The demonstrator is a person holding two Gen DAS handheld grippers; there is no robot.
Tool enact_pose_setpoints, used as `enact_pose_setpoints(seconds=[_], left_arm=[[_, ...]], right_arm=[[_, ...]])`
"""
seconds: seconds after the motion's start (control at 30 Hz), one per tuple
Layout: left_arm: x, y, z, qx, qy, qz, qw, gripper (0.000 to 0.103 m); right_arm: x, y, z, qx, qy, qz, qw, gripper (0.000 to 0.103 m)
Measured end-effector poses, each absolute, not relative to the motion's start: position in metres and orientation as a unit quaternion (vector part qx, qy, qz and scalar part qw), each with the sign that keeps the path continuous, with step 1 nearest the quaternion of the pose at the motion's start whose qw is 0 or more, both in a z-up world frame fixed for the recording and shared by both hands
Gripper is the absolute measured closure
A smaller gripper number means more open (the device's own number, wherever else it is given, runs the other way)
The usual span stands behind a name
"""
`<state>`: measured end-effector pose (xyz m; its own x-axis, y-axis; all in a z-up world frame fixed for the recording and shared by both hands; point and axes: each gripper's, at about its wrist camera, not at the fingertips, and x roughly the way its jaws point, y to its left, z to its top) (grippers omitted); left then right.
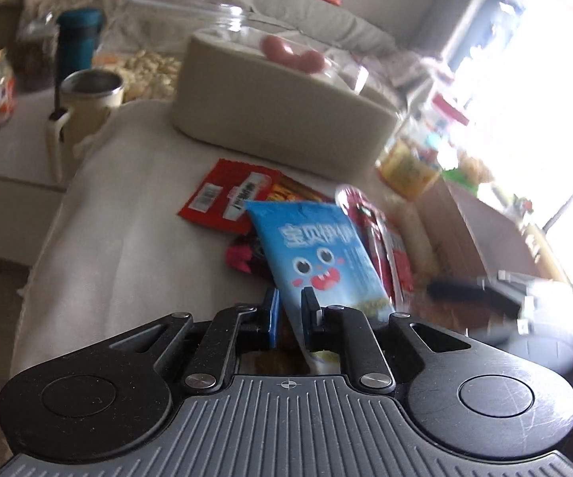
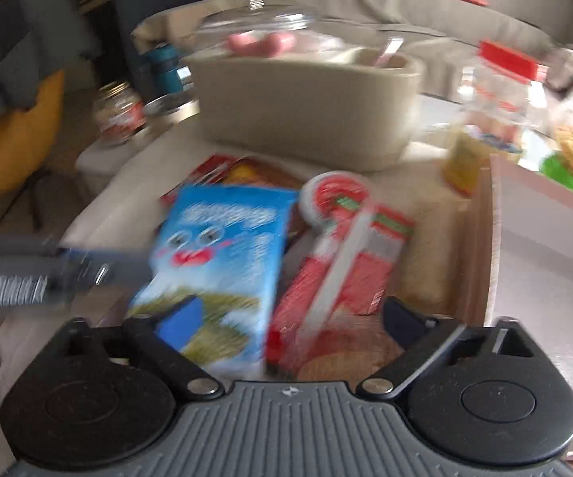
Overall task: Organize snacks
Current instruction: 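Move the left tool and right tool toward the snack pile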
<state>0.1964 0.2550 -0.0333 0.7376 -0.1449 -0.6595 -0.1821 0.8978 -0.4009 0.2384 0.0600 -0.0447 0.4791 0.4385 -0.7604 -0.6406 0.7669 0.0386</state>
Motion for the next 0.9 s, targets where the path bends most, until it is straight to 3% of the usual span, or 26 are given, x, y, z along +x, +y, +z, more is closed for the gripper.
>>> enact_pose_setpoints(seconds=[0.13, 0.2, 0.27, 0.33, 0.53, 0.63, 0.77, 0.9], left_arm=[[0.194, 0.265, -0.032, -0.249, 0.339, 0.015, 0.907, 0.088], [0.196, 0.268, -0.030, -0.254, 0.339, 0.014, 0.906, 0.088], [0.198, 0.270, -0.029, -0.251, 0.335, 0.021, 0.908, 0.088], [0.204, 0.274, -0.025, -0.255, 0.330, 0.029, 0.908, 0.088], [0.261, 0.281, -0.016, -0.186, 0.305, 0.061, 0.932, 0.088], [0.293, 0.299, -0.032, -0.206, 0.317, 0.082, 0.922, 0.088], [0.309, 0.313, -0.057, -0.247, 0.359, 0.065, 0.898, 0.088], [0.292, 0.298, -0.051, -0.218, 0.359, 0.032, 0.907, 0.088]], right_arm=[[0.226, 0.057, -0.039, -0.133, 0.418, 0.375, 0.817, 0.021], [0.225, 0.056, -0.032, -0.126, 0.409, 0.381, 0.820, 0.021], [0.229, 0.056, -0.027, -0.108, 0.397, 0.370, 0.833, 0.018], [0.238, 0.057, -0.027, -0.075, 0.405, 0.353, 0.840, 0.006], [0.242, 0.088, -0.049, -0.061, 0.418, 0.320, 0.848, 0.004], [0.230, 0.094, -0.057, -0.083, 0.407, 0.326, 0.849, 0.005], [0.207, 0.075, -0.056, -0.107, 0.396, 0.359, 0.838, 0.017], [0.194, 0.044, -0.053, -0.096, 0.398, 0.375, 0.832, 0.027]])
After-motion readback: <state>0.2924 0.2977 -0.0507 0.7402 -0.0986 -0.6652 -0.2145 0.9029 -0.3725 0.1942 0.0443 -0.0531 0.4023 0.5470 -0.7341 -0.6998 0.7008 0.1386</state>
